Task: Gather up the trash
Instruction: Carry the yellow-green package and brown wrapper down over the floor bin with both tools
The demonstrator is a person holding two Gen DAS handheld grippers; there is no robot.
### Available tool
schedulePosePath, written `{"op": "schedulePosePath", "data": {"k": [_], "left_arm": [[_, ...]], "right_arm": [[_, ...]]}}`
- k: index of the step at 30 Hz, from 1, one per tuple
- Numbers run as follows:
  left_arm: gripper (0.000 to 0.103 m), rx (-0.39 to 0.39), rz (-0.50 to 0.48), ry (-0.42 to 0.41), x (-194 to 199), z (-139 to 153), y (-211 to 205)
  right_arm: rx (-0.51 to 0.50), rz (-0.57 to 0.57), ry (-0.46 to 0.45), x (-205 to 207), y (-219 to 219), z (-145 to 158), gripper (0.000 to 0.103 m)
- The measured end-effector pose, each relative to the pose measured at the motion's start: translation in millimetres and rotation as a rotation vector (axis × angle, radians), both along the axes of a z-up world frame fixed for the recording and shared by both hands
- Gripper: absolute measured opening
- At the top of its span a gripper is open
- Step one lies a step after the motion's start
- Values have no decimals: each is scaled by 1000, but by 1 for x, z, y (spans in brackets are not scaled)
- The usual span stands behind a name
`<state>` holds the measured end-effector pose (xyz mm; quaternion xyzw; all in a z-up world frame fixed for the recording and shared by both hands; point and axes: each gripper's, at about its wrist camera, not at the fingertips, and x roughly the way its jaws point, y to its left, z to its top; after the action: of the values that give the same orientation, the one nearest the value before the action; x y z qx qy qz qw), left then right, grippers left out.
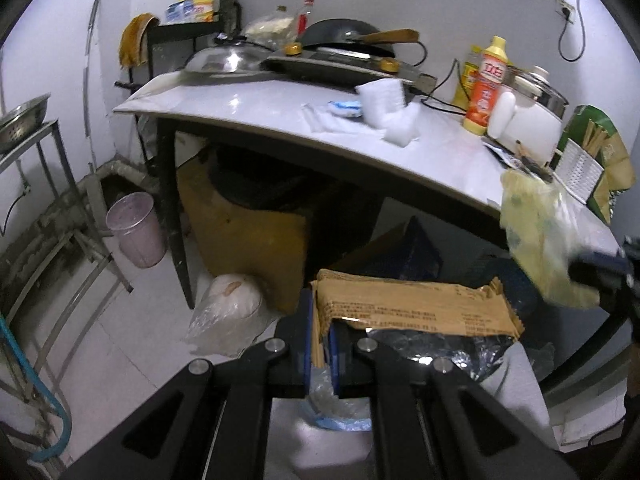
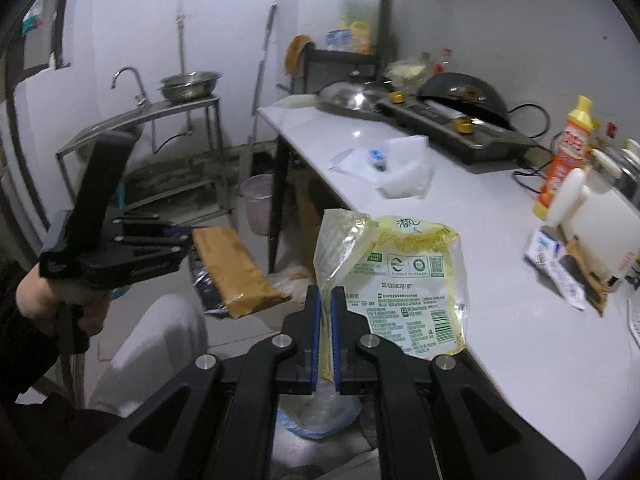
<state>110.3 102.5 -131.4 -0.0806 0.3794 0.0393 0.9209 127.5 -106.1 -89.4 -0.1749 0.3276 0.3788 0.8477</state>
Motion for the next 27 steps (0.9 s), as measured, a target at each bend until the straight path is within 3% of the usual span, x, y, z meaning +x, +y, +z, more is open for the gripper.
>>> {"op": "schedulePosePath", "data": {"k": [12, 27], "left_arm": [[6, -31, 79, 57, -7, -37, 34], [6, -65, 97, 141, -1, -83, 51]], "right_arm": [[-90, 53, 142, 3, 33, -80, 4], [-161, 48, 260, 41, 57, -148, 4]]}}
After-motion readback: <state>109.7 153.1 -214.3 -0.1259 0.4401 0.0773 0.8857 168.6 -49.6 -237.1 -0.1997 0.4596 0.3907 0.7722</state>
